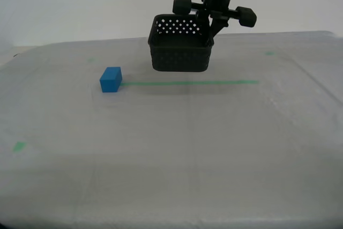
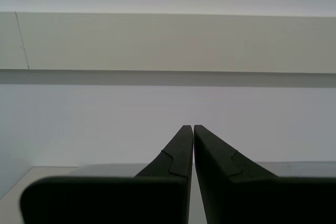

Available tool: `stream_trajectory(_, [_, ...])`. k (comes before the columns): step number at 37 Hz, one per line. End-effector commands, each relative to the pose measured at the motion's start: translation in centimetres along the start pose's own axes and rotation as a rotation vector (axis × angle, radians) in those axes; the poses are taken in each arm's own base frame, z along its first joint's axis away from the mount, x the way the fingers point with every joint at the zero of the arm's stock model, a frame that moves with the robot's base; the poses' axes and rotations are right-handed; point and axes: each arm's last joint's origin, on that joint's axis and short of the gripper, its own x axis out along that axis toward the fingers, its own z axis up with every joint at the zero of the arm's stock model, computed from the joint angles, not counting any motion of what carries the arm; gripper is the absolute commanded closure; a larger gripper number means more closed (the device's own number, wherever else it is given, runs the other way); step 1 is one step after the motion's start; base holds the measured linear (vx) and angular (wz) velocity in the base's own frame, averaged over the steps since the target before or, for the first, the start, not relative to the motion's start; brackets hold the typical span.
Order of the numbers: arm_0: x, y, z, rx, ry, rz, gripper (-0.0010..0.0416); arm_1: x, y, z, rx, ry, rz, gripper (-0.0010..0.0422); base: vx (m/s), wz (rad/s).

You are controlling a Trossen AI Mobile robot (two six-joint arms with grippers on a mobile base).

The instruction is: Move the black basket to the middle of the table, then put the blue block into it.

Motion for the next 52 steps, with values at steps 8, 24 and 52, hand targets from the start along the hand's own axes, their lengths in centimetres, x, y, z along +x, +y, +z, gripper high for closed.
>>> stream_trajectory(8, [-1.7, -1.1, 0.8, 0.024, 0.026, -0.031, 0.0406, 0.0, 0.0, 0.0, 0.001, -0.003, 0.0, 0.0412, 0.0, 0.0])
stream_trajectory(24, [2.8, -1.6, 1.8, -0.007, 0.083, -0.08, 0.0406, 0.0, 0.0, 0.1, 0.001, -0.004, 0.0, 0.0412, 0.0, 0.0])
stream_trajectory(52, [7.4, -2.3, 1.8, -0.022, 0.024, -0.066, 0.0406, 0.0, 0.0, 0.0, 0.001, -0.004, 0.0, 0.0412, 0.0, 0.0])
